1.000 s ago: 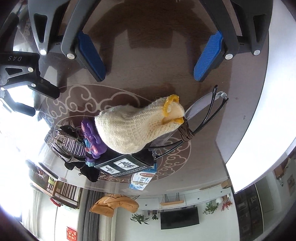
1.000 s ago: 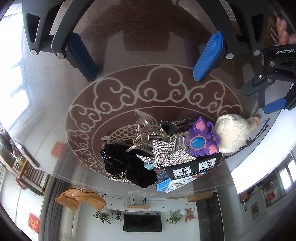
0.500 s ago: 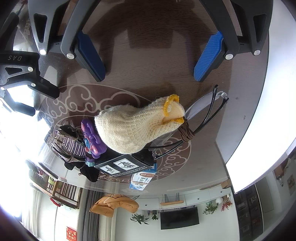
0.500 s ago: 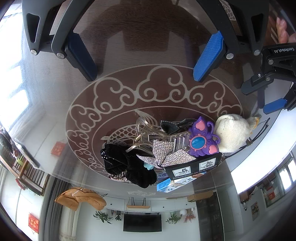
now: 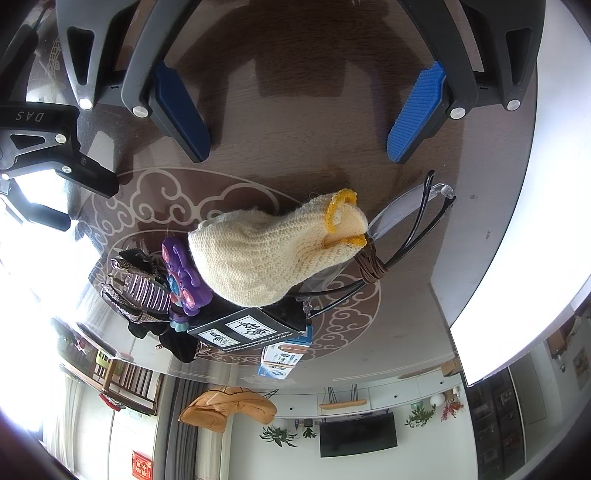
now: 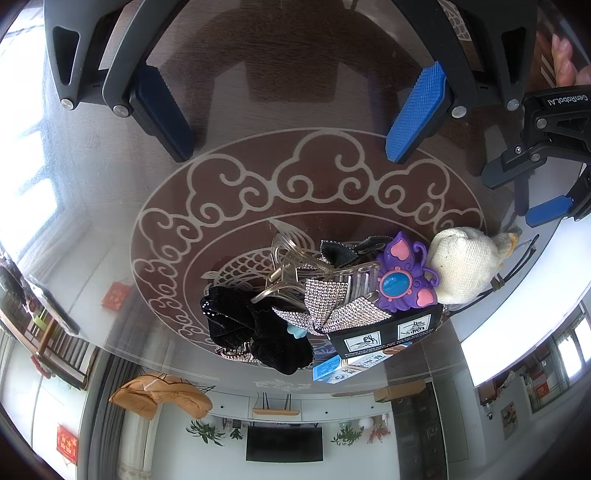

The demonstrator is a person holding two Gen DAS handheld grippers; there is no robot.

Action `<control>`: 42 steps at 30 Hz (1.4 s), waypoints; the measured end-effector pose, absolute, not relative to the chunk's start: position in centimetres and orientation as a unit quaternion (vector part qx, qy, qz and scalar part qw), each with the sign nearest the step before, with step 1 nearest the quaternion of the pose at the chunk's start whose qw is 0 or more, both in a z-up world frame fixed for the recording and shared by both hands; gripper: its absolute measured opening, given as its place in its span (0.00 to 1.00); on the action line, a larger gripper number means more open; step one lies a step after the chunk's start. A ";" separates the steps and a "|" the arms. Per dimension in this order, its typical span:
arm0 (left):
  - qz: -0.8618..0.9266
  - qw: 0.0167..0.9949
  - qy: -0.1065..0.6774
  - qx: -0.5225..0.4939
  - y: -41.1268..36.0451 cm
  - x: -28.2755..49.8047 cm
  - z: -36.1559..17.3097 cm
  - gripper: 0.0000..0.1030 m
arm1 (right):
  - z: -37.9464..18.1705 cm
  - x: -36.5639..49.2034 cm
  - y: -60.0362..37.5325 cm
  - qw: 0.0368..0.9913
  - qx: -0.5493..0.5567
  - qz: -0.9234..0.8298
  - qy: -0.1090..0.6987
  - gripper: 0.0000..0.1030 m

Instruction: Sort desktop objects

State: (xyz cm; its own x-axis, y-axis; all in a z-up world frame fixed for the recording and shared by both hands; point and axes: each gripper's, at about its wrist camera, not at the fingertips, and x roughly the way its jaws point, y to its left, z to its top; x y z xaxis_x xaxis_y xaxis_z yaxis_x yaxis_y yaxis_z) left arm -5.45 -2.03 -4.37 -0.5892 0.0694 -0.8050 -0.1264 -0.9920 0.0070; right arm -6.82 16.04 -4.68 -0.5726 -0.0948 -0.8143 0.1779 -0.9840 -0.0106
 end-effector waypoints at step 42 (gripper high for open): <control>0.891 0.065 0.017 -0.449 -2.7 -5.6 -4.1 0.96 | -4.7 -6.8 16.1 0.077 0.456 -0.886 0.046 1.00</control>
State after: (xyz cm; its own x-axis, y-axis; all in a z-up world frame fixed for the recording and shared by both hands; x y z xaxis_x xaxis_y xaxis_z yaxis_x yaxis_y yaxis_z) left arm -5.60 -2.70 -4.09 -0.5878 0.0997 -0.8028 -0.1306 -0.9911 -0.0275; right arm -6.79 16.07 -4.71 -0.5731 -0.0946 -0.8140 0.1780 -0.9840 -0.0109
